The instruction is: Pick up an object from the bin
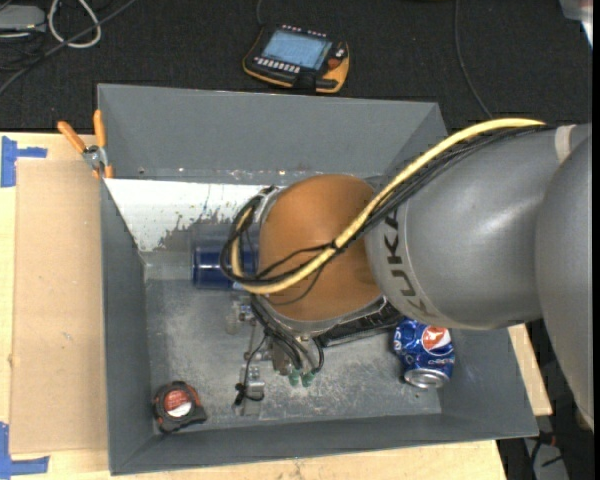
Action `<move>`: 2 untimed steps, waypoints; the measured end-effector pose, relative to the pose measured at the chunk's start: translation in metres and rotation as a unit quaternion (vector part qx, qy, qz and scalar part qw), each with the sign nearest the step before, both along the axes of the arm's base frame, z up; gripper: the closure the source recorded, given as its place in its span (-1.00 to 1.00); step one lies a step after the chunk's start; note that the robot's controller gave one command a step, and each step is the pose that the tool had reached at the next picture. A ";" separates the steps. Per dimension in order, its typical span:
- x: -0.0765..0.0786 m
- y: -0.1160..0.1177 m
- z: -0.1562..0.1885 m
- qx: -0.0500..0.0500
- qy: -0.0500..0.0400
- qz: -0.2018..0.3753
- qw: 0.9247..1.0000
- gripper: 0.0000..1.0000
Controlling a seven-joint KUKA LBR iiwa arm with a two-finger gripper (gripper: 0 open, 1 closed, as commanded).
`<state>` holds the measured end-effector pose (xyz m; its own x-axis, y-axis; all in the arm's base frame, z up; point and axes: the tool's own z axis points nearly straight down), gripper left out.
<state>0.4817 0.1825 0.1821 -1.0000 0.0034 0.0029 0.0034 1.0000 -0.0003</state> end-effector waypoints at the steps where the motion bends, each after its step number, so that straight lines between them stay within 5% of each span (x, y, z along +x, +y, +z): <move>1: -0.005 0.064 -0.111 0.003 -0.008 0.052 0.999 -1.00; 2: -0.007 0.062 -0.044 0.001 -0.005 0.158 0.987 -1.00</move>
Offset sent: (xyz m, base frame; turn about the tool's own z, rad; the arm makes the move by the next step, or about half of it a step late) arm -0.0076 0.0618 -0.0435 -0.3191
